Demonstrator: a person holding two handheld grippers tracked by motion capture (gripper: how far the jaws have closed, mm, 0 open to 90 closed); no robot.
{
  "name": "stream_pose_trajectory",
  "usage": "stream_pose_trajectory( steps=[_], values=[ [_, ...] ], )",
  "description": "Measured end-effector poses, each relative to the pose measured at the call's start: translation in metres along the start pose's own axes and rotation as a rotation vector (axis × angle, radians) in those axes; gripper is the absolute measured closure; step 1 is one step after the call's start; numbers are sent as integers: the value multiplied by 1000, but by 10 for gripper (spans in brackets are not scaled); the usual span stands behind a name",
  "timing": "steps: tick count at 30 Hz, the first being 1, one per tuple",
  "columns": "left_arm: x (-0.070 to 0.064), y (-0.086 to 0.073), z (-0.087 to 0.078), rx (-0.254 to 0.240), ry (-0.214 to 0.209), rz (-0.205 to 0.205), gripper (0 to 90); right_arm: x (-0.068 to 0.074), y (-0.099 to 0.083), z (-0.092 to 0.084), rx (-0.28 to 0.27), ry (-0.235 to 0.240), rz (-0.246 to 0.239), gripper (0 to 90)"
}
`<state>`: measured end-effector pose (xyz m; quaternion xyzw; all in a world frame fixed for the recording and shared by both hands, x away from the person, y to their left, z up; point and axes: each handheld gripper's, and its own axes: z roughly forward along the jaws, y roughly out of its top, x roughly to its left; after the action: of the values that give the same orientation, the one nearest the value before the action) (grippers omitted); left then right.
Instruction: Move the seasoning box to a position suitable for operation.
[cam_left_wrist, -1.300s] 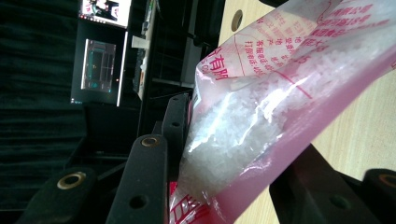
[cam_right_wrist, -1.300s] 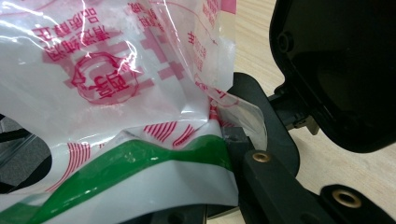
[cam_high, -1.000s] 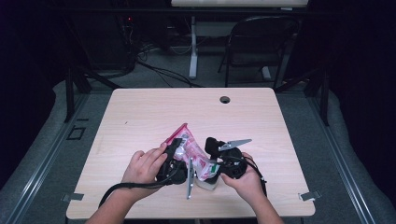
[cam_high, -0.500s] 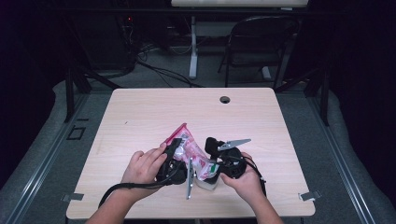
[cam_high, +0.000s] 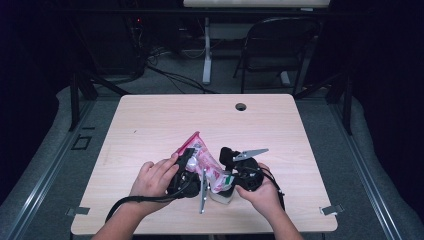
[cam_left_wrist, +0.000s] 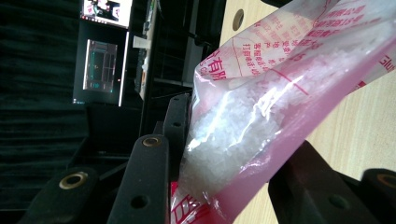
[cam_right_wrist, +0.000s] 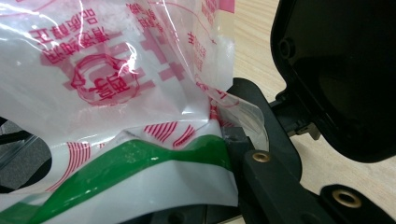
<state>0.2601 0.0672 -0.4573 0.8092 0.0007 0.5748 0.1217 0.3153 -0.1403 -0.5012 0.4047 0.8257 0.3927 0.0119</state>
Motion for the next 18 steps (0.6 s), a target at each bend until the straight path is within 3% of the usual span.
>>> stream_pose_trajectory(
  steps=[18],
  values=[
    [1, 2, -2, -13, 8, -8, 697, 0, 0, -1, -14, -6, 5, 898]
  ],
)
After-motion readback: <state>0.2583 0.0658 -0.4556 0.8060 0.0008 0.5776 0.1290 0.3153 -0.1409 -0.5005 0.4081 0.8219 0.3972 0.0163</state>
